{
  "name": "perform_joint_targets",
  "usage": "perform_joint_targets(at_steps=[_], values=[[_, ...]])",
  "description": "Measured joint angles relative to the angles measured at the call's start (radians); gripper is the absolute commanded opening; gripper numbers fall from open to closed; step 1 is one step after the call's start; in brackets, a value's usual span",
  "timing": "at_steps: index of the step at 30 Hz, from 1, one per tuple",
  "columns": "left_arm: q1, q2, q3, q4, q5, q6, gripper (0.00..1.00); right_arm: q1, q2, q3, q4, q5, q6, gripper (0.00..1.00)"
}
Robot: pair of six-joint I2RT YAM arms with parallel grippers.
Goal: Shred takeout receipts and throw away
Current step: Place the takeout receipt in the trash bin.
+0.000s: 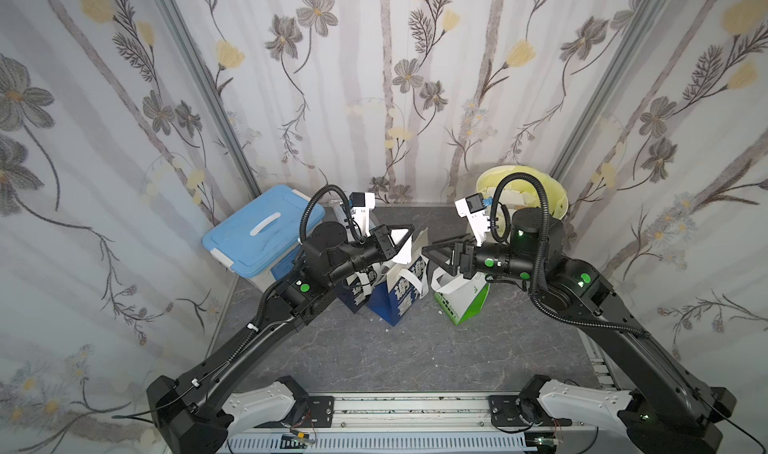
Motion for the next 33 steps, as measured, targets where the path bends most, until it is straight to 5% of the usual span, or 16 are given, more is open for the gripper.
perform_joint_targets(at_steps=[13,20,22,27,33], values=[[0.0,-0.003,-0.005,0.047,0.028,-0.026,0.0,0.061,0.083,0.007,0.094,0.013,0.093,0.44],[0.001,-0.003,-0.005,0.048,0.029,-0.028,0.0,0.06,0.093,0.016,0.098,0.034,0.103,0.03],[0.001,-0.003,-0.005,0.051,0.028,-0.028,0.01,0.06,0.093,0.016,0.098,0.034,0.114,0.0],[0.0,-0.007,-0.005,0.054,0.023,-0.024,0.56,0.055,0.094,0.029,0.097,0.05,0.114,0.0],[0.01,-0.06,-0.028,0.041,-0.045,0.007,0.65,-0.098,0.116,0.142,0.021,0.139,0.082,0.0]])
